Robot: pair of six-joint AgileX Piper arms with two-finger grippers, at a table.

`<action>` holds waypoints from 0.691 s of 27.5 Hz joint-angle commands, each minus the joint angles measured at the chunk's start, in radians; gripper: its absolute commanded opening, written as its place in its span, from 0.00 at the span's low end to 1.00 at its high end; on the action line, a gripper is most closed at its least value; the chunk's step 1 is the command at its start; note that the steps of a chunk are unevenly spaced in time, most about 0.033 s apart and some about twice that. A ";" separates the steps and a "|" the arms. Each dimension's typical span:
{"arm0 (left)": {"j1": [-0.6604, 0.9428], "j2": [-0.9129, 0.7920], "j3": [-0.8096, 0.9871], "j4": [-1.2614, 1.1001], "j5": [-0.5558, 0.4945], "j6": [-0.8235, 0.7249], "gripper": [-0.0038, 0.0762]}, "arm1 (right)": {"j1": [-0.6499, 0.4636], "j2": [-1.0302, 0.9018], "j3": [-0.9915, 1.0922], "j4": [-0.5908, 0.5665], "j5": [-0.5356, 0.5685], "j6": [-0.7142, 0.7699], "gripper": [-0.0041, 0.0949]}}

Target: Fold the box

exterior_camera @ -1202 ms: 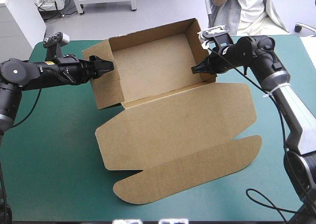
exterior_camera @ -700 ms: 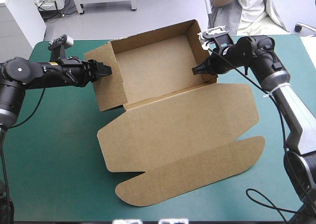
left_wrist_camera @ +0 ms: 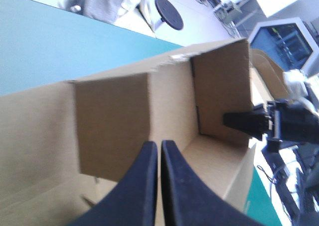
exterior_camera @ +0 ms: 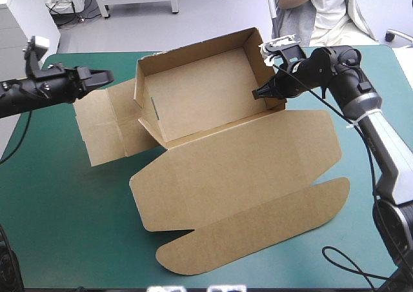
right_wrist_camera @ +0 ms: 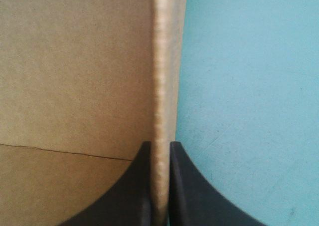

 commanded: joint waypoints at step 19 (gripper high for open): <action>0.352 0.204 -0.026 -0.205 0.016 0.166 0.05 | -0.003 -0.311 -0.032 -0.023 0.011 -0.035 0.03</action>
